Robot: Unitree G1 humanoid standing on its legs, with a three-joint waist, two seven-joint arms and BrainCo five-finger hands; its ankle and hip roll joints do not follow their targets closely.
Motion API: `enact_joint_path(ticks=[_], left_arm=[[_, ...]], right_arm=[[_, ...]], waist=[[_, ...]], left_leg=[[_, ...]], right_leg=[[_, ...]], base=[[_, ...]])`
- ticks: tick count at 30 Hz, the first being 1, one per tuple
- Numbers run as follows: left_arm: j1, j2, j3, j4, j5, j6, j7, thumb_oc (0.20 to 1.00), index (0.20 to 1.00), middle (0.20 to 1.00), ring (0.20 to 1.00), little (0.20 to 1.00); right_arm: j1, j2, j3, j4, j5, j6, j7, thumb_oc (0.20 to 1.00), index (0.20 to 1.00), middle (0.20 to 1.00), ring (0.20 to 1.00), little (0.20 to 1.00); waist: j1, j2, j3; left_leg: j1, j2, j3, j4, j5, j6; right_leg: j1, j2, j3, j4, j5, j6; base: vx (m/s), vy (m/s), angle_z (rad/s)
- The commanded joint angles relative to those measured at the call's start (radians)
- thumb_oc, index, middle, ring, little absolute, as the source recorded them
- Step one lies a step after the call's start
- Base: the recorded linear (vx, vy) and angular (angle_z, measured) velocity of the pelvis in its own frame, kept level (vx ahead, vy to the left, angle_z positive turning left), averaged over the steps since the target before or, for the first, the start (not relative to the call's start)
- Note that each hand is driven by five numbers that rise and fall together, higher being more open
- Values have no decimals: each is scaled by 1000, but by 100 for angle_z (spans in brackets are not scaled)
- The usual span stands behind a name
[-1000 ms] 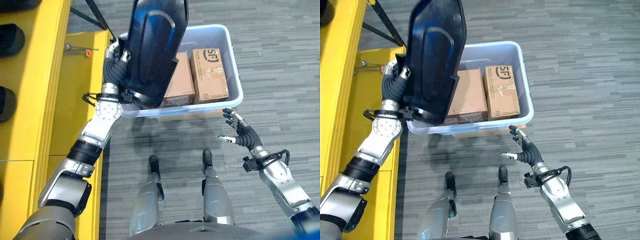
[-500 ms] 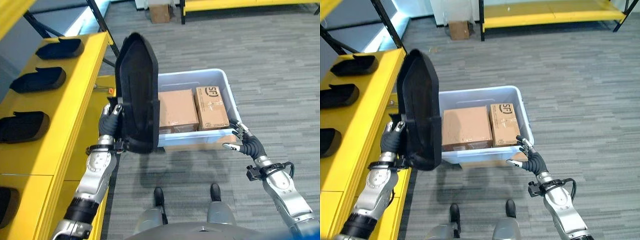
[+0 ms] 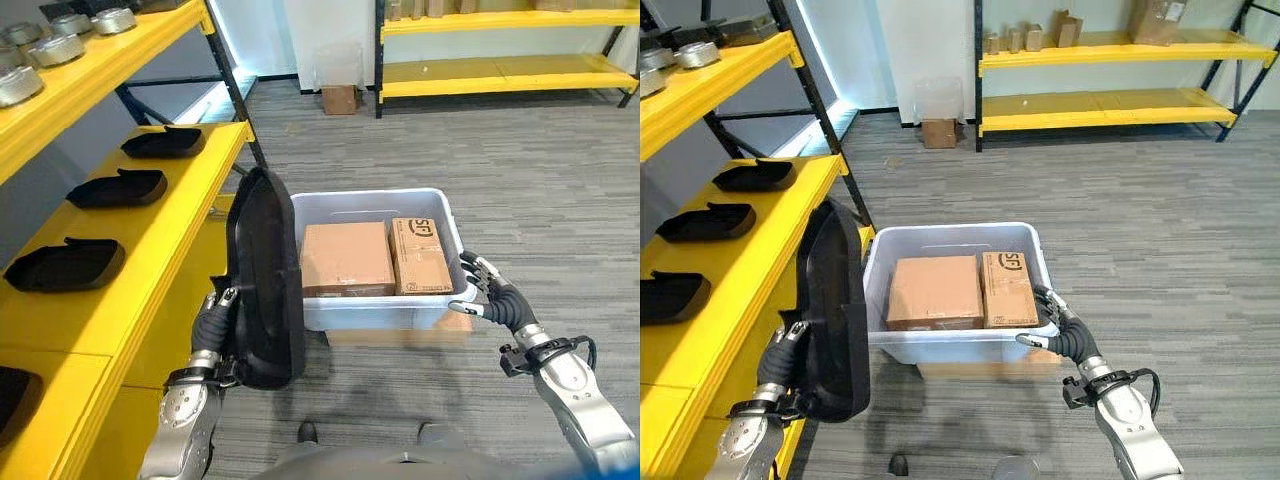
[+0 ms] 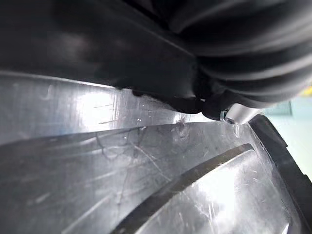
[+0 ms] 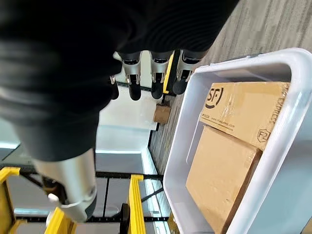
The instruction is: Move parts from the plastic box to the shelf.
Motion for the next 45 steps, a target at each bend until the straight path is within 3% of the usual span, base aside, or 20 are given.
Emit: enact_joint_path(ticks=[1,4,5,6,7,10,13,16,19,23,28,32,33,34,35,37,38,40,41,45], left_arm=[[-27,27,77,-112,-69,-52,-39,200,200,200,200,200],[-58,33,67,-88,-63,-54,-40,200,200,200,200,200],[-71,38,65,-87,-63,-54,-38,200,200,200,200,200],[-69,35,62,-107,-56,-52,-43,200,200,200,200,200],[-69,35,62,-108,-56,-51,-42,200,200,200,200,200],[-101,32,41,-114,-48,-51,-43,200,200,200,200,200],[-121,28,18,-117,-52,-50,-45,200,200,200,200,200],[-122,36,-2,-124,-56,-47,-57,200,200,200,200,200],[-104,63,10,-145,-38,-47,-64,200,200,200,200,200],[-83,58,27,-159,-31,-46,-65,200,200,200,200,200],[-66,76,69,-196,14,-54,-60,200,200,200,200,200],[-79,93,84,-201,66,-60,-29,200,200,200,200,200],[-90,103,91,-206,94,-58,-12,200,200,200,200,200],[-90,103,92,-206,94,-58,-12,200,200,200,200,200],[-105,108,83,-196,97,-58,-13,200,200,200,200,200],[-111,105,58,-187,112,-58,-19,200,200,200,200,200],[-111,101,48,-188,114,-60,-24,200,200,200,200,200],[-121,87,33,-195,126,-62,-24,200,200,200,200,200],[-114,72,35,-210,121,-70,-24,200,200,200,200,200],[-120,57,46,-211,144,-83,-3,200,200,200,200,200]], right_arm=[[-19,-42,-33,-43,23,-60,6,1000,1000,1000,1000,1000],[-30,-50,-41,-5,3,-60,-19,1000,1000,1000,1000,1000],[-31,-51,-43,-5,13,-62,-20,1000,1000,1000,1000,1000],[-17,-50,-60,-14,26,-61,-8,1000,1000,1000,1000,1000],[-17,-50,-61,-15,27,-61,-8,1000,1000,1000,1000,1000],[-1,-26,-88,-17,40,-68,-14,1000,1000,1000,1000,1000],[6,8,-103,-9,51,-67,-45,1000,1000,1000,1000,1000],[27,24,-118,-10,43,-62,-50,1000,1000,1000,1000,1000],[24,56,-92,-14,62,-56,-33,1000,1000,1000,1000,1000],[10,73,-56,-7,50,-44,-23,1000,1000,1000,1000,1000],[11,103,-37,-31,80,-36,-8,1000,1000,1000,1000,1000],[-15,125,-2,-29,75,-29,-15,1000,1000,1000,1000,1000],[-38,135,22,-30,93,-27,-12,1000,1000,1000,1000,1000],[-39,135,22,-29,94,-27,-12,1000,1000,1000,1000,1000],[-51,134,37,-25,113,-29,-5,1000,1000,1000,1000,1000],[-45,120,47,-34,142,-34,5,1000,1000,1000,1000,1000],[-38,109,54,-46,149,-37,11,1000,1000,1000,1000,1000],[-33,94,60,-55,151,-39,14,1000,1000,1000,1000,1000],[-13,94,53,-66,157,-42,16,1000,1000,1000,1000,1000],[-49,102,76,-21,149,-37,7,1000,1000,1000,1000,1000]], waist=[[31,8,35],[40,-14,78],[33,-28,83],[26,-51,76],[25,-49,74],[1,-64,60],[-23,-47,40],[-26,-38,28],[-7,-65,17],[19,-84,11],[54,-122,10],[57,-121,10],[48,-106,16],[52,-107,15],[26,-103,18],[-6,-117,6],[-15,-127,5],[-25,-137,3],[-23,-151,-2],[-2,-148,-33]], left_leg=[[-105,113,-75,-13,229,-86],[-166,74,-40,32,247,-69],[-159,78,7,82,213,-58],[-141,65,10,191,121,-44],[-147,66,7,195,120,-43],[-105,53,26,299,-8,-34],[-33,29,60,219,-82,-22],[-14,-7,76,157,-107,-10],[-13,-62,60,134,-124,10],[-23,-116,44,148,-158,36],[-76,-206,16,230,-211,73],[-42,-247,14,177,-194,105],[-24,-242,-2,130,-169,116],[-23,-241,3,127,-168,115],[-6,-242,-37,79,-130,121],[0,-265,-78,58,-108,120],[-1,-285,-98,59,-109,121],[-16,-320,-130,56,-94,118],[-18,-342,-142,60,-91,114],[2,-317,-107,20,-93,113]], right_leg=[[4,47,-30,53,-90,-26],[22,18,-86,12,-59,-35],[14,1,-101,6,-41,-37],[-1,-29,-121,-24,-9,-34],[-2,-28,-123,-28,-5,-34],[10,-79,-177,-39,12,-27],[16,-119,-227,-18,29,-4],[32,-176,-257,13,46,21],[63,-242,-299,-7,98,58],[72,-281,-302,-32,141,85],[93,-353,-308,-55,265,124],[70,-396,-298,1,355,127],[22,-312,-243,67,277,96],[16,-312,-238,72,274,94],[-40,-120,-118,75,143,53],[-60,74,39,13,70,15],[-64,138,99,-24,73,5],[-65,185,156,-106,115,-16],[-22,156,105,-206,142,-11],[32,146,95,-279,170,1]], base=[[-260,-190,72],[-196,-95,95],[-308,-101,97],[-242,-70,111],[-203,-42,92],[-80,30,85],[-10,197,97],[55,285,71],[36,240,44],[24,189,34],[36,219,35],[30,253,29],[-9,140,19],[14,215,7],[51,83,-1],[95,74,19],[57,49,84],[1,-1,98],[-1,-82,67],[48,-99,36]])
